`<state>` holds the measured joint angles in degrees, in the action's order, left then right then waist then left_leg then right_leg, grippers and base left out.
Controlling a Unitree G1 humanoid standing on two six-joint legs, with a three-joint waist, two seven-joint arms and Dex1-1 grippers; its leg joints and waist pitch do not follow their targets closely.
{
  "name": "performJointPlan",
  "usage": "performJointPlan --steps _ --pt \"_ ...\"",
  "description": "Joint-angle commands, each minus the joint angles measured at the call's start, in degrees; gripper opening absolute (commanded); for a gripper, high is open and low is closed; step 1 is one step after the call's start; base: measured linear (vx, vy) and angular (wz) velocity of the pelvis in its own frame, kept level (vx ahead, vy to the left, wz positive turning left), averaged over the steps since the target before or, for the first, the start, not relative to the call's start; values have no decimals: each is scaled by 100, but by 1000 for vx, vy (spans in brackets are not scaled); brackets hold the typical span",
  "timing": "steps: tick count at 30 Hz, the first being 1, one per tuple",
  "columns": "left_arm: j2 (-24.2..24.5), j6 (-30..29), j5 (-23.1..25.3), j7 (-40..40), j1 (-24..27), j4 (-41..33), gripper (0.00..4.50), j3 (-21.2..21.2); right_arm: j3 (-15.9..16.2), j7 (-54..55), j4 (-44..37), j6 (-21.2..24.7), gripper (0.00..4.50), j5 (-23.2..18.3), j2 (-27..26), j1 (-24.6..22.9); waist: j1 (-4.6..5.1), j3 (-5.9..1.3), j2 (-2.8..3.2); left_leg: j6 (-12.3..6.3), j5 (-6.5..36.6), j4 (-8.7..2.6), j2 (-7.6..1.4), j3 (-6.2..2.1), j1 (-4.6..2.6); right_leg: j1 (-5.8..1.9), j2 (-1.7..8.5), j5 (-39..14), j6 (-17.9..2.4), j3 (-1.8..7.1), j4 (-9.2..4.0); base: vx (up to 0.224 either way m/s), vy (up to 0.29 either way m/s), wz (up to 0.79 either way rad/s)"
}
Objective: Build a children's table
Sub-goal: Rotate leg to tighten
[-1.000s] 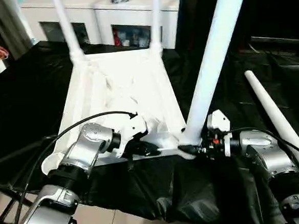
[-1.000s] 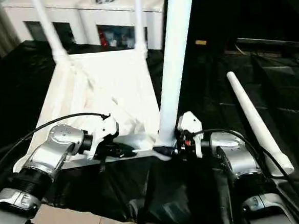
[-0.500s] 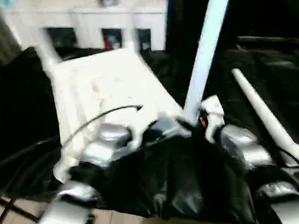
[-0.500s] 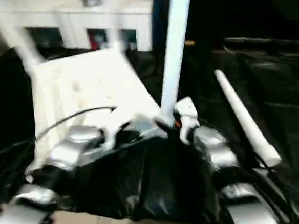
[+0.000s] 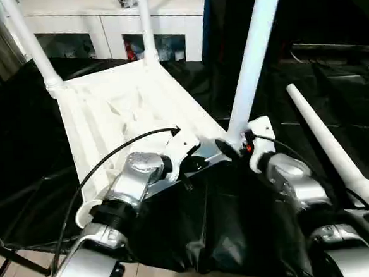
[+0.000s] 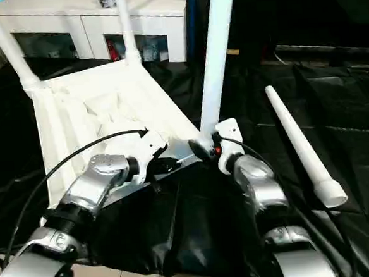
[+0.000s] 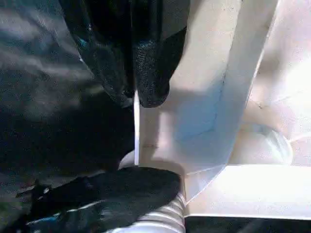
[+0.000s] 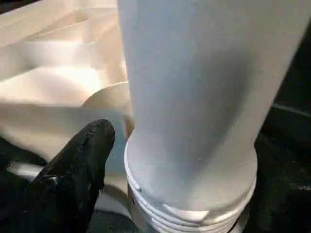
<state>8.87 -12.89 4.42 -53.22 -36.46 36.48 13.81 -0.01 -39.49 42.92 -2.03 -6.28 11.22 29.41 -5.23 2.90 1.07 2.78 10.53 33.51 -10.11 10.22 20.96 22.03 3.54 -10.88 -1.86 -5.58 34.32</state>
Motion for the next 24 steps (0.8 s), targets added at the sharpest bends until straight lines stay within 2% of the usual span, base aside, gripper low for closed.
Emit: performJointPlan --steps 1,2,5,10,13,17,20,24 --pt "-141 393 -403 -443 -64 -380 0 124 550 -809 -256 77 390 -29 -73 -131 -26 -332 -61 -492 1059 -390 -381 -140 -40 -260 622 -1553 -1019 376 -496 0 0 0" --pt "-84 417 -432 -566 -48 -402 0 125 582 -1030 -370 107 390 -52 23 -190 -44 -333 -44 -505 1079 -384 -391 -128 -61 -235 619 -1546 -1057 379 -498 0 0 0" --pt "40 480 -516 -880 -12 -458 0 128 674 -1477 -596 162 390 -89 233 -302 -76 -330 -47 -520 1040 -388 -398 -130 -38 -254 609 -1472 -1069 372 -482 0 0 0" --pt "261 489 -586 -1392 17 -512 0 165 811 -2153 -817 183 390 -111 544 -411 -156 -353 -24 -517 940 -376 -420 -128 -54 -249 624 -1257 -1146 372 -446 0 0 0" --pt "396 521 -592 -1663 20 -482 0 200 984 -2579 -989 225 390 -122 736 -506 -179 -358 -42 -590 815 -363 -420 -124 -42 -259 615 -997 -1186 370 -414 0 0 0" --pt "523 501 -614 -1958 36 -510 0 240 1111 -2944 -1176 302 348 -136 864 -611 -217 -353 -42 -584 843 -366 -420 -126 -44 -265 630 -1151 -1174 365 -430 0 0 0" --pt "580 491 -622 -2088 52 -535 0 268 1155 -3047 -1243 334 333 -137 898 -647 -241 -350 -47 -539 893 -369 -422 -125 -51 -254 637 -1318 -1135 368 -445 0 0 0" --pt "736 421 -669 -2348 126 -640 0 306 1233 -3328 -1413 456 298 -235 929 -743 -264 -354 -57 -547 840 -373 -436 -128 -51 -253 634 -1235 -1124 374 -428 0 0 0"
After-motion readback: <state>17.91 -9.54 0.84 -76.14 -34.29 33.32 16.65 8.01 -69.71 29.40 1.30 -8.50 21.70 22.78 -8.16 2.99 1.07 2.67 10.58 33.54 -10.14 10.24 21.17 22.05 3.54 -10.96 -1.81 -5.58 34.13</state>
